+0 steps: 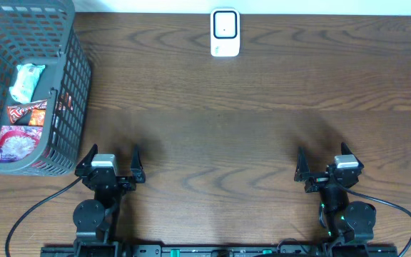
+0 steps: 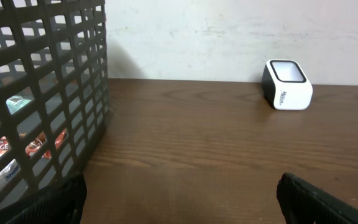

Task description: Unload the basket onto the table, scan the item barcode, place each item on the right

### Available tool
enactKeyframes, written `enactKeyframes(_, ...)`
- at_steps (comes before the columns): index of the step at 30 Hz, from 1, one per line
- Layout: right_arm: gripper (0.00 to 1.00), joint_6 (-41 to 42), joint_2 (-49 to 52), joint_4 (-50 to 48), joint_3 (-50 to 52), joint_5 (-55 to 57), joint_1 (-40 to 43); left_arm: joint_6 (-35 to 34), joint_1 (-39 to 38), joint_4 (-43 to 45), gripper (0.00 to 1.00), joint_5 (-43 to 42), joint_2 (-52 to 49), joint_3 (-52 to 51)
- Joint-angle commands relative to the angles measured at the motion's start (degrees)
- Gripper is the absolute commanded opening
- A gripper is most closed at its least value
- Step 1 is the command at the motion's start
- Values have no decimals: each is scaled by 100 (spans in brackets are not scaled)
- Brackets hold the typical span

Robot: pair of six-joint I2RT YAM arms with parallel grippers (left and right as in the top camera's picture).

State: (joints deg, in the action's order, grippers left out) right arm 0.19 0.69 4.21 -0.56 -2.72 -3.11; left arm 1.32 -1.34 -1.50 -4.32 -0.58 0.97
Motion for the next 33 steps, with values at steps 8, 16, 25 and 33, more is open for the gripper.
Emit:
enactKeyframes(8,99,-66,2,4,22,70,46,13,-13,-232,98,-57,28,-74)
enactKeyframes(16,99,-66,2,4,22,70,46,-2317,-20,-79,98,-2059,28,-70)
enactKeyframes(25,99,-66,2,4,22,70,46,-3958,-35,1902,98,-2371,28,-68)
enactKeyframes(33,99,-66,2,4,22,70,46,-3233,-33,3106,98,-942,-142,636)
